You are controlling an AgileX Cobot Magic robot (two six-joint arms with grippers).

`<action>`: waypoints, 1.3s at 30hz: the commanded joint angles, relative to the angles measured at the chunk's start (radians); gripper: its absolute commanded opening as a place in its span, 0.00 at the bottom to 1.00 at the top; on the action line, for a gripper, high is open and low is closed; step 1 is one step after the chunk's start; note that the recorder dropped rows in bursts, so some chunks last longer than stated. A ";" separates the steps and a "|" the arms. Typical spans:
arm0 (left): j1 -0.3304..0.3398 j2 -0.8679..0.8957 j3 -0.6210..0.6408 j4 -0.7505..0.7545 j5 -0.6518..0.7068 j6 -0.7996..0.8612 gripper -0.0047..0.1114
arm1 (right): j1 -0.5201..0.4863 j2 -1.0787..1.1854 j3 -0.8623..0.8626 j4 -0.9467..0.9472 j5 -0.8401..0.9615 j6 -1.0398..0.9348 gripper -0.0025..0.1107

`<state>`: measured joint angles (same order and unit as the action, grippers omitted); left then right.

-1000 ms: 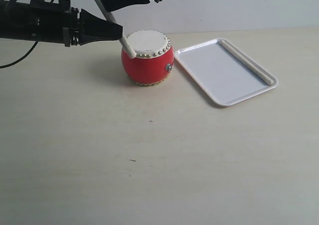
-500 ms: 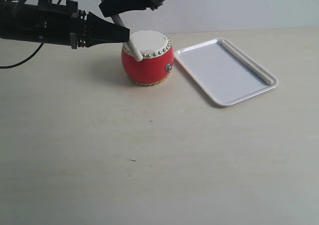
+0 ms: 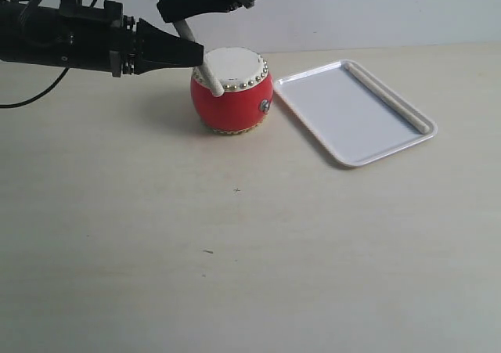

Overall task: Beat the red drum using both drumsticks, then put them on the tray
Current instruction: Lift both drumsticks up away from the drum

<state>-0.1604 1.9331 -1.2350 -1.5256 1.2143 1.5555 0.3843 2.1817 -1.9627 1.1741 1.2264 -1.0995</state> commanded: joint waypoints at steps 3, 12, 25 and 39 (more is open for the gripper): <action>0.001 -0.004 -0.009 -0.036 0.007 -0.020 0.15 | 0.000 -0.004 0.002 0.016 -0.005 0.029 0.02; 0.015 -0.004 -0.009 0.005 -0.051 -0.056 0.71 | -0.041 -0.026 0.002 -0.054 -0.005 0.150 0.02; 0.081 -0.068 -0.005 0.032 -0.114 -0.068 0.04 | -0.197 -0.076 0.002 -0.572 -0.123 0.527 0.02; -0.033 -0.366 0.201 0.054 -0.887 -0.074 0.04 | -0.197 -0.075 0.002 -0.795 -0.184 0.659 0.02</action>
<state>-0.1622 1.6346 -1.0684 -1.4715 0.4552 1.4774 0.1924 2.1157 -1.9627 0.4611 1.0761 -0.5118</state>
